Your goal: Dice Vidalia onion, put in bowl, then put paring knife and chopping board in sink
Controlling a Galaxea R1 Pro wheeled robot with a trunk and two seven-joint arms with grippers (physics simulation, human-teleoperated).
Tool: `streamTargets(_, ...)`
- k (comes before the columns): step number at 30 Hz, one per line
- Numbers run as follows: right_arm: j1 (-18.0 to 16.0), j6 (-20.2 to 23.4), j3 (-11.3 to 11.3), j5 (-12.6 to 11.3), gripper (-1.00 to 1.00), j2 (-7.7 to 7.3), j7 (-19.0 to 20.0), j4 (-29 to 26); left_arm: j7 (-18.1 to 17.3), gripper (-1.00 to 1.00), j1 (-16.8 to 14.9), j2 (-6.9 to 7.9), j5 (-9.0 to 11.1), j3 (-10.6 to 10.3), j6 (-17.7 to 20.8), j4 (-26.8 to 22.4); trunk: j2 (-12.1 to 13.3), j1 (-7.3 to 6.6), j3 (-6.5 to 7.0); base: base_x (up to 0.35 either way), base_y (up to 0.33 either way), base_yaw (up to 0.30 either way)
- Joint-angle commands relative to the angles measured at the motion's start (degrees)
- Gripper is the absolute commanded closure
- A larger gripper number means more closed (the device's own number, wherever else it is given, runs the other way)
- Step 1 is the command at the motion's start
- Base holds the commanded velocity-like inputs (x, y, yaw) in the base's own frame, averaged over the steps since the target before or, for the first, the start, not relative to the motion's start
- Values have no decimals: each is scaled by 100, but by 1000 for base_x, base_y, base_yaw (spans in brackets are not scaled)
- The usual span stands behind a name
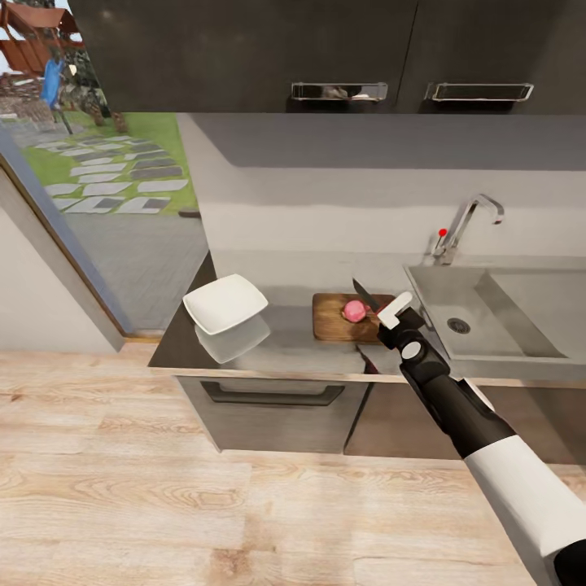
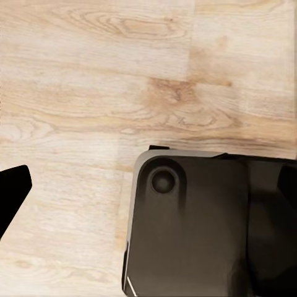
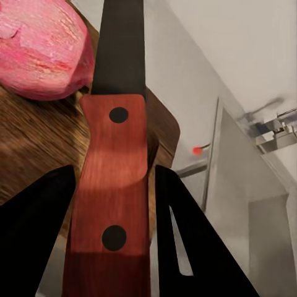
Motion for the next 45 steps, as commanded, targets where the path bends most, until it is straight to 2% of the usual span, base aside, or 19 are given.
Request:
streamTargets(1,-5,71,-21,67,100,28,30,23,43,-100,-1,16,59,-44,-25,-8,-11,4,-9,0,0,0)
streamTargets(13,-5,253,-295,67,100,415,30,49,43,-100,2,16,59,-44,-25,-4,-11,4,-9,-24,0,0)
streamTargets(20,-5,254,-513,67,100,426,30,14,43,-100,3,19,59,-44,-27,-4,-11,4,-9,-246,0,0)
streamTargets(31,-5,254,-515,67,100,454,30,19,43,-100,3,19,59,-44,-26,-10,-11,4,-13,-25,0,0)
streamTargets(45,-5,318,-515,67,100,497,30,19,43,-100,3,19,59,-44,-25,-21,-11,4,-134,0,0,0)
